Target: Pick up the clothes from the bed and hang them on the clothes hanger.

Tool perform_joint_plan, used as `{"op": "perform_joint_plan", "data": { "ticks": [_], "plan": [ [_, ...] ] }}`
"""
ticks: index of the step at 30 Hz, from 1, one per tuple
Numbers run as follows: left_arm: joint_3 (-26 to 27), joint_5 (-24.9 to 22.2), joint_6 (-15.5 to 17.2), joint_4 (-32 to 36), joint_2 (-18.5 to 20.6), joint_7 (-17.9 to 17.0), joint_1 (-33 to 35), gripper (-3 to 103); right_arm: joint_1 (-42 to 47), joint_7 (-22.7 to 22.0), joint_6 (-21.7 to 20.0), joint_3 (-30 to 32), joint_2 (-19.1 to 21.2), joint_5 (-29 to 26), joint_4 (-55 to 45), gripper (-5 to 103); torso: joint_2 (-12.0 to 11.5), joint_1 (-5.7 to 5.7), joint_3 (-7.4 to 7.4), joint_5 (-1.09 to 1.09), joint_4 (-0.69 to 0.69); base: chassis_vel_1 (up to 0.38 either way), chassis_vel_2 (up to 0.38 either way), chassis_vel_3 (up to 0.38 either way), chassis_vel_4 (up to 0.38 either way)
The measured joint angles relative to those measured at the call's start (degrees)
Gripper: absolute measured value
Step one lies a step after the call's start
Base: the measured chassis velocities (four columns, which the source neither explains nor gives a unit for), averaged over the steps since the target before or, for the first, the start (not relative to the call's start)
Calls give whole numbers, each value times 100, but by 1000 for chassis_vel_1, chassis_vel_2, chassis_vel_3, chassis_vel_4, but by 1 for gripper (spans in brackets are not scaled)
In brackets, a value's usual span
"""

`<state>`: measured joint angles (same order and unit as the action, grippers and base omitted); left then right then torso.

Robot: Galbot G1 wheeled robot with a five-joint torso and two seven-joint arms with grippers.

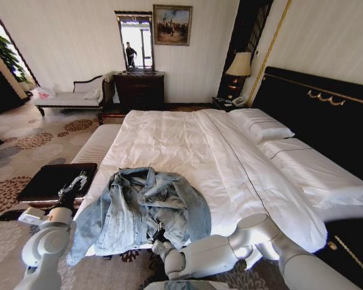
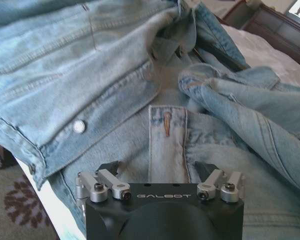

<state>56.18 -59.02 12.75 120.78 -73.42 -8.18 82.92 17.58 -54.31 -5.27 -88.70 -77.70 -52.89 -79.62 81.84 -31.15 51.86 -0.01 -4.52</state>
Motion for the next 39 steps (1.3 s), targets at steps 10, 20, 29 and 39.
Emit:
{"op": "perform_joint_plan", "data": {
  "ticks": [10, 20, 29, 39],
  "plan": [
    [39, -14, -26, -11, 51, 9, 33, 100, -9, -446, -295, 160, -133, -290, 210, 46, 0, 0, 0, 0, 1, 0, 0, 0, 0],
    [34, -23, -29, -23, 92, 10, 10, 100, -145, -127, 45, 172, 150, -246, -151, 9, 0, 0, 0, 1, 0, 0, 0, 0, 0],
    [25, -19, -29, -32, 118, 10, 7, 100, -266, 865, 1023, -180, 853, 704, -618, 3, 0, 0, 0, 1, 0, 0, 0, 0, 0],
    [41, -11, -29, -32, 143, 9, 15, 100, -357, 1482, 1585, -613, 1639, 1664, -810, 3, 0, 0, 0, 1, 0, 0, 0, 0, 0]
  ]
}}
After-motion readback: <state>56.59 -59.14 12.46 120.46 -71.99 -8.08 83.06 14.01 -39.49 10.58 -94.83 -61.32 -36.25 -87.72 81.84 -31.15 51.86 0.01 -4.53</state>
